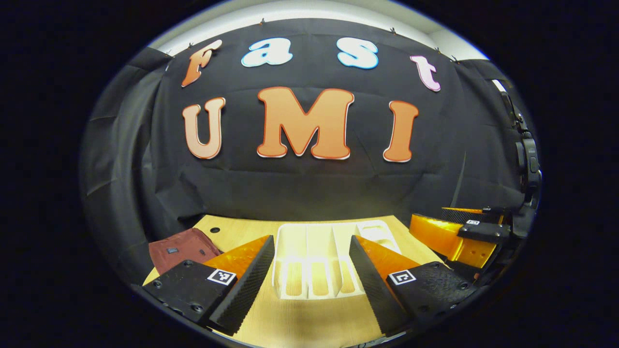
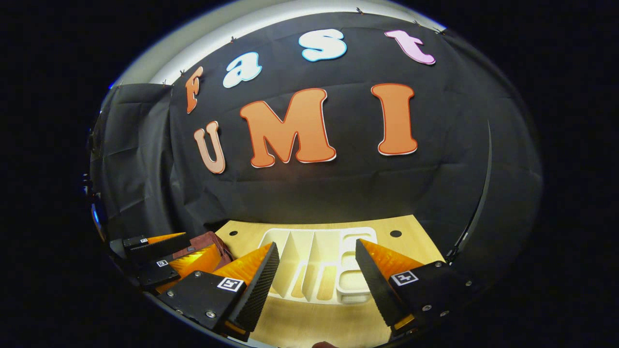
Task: Open the schoolbag, grab two books from the bookshelf and put them into the schoolbag.
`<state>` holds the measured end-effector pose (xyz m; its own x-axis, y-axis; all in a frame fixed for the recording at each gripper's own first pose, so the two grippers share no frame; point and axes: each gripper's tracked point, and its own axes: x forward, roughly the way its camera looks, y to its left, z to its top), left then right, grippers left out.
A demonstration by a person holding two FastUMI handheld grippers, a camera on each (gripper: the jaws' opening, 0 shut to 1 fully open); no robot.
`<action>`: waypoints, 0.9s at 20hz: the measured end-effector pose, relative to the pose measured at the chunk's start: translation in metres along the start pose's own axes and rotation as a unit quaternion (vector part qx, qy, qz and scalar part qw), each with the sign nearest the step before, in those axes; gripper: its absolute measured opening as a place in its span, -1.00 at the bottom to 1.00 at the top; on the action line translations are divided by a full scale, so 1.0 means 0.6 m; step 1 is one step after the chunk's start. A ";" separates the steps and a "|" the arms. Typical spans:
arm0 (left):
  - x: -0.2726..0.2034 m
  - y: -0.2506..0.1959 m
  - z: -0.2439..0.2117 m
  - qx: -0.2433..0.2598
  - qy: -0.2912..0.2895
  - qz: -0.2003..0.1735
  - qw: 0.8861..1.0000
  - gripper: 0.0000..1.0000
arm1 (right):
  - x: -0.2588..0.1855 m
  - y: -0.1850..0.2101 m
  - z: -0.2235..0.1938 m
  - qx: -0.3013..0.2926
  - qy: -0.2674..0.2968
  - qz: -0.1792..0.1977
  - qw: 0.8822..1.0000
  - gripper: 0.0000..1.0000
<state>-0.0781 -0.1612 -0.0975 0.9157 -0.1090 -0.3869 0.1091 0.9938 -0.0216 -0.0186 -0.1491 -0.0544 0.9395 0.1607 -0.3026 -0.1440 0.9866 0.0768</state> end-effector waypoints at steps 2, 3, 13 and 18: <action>-0.009 -0.008 0.001 0.021 -0.012 0.012 1.000 1.00 | -0.008 -0.015 0.007 -0.001 -0.013 -0.004 1.000 0.89; -0.014 -0.014 0.005 0.029 -0.023 0.013 0.999 0.98 | -0.014 -0.018 0.010 0.001 -0.019 -0.007 1.000 0.89; -0.011 0.017 0.023 0.003 -0.056 0.042 0.997 1.00 | -0.042 -0.039 -0.003 -0.024 -0.043 -0.041 0.998 0.89; -0.004 0.006 -0.010 -0.021 -0.037 0.024 0.999 0.97 | -0.035 -0.033 -0.017 -0.016 -0.034 -0.041 0.998 0.89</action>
<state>-0.0820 -0.1576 -0.1019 0.9460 -0.0607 -0.3185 0.0493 0.9978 -0.0438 -0.0386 -0.1717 -0.0592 0.9674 0.0776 -0.2411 -0.0742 0.9970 0.0233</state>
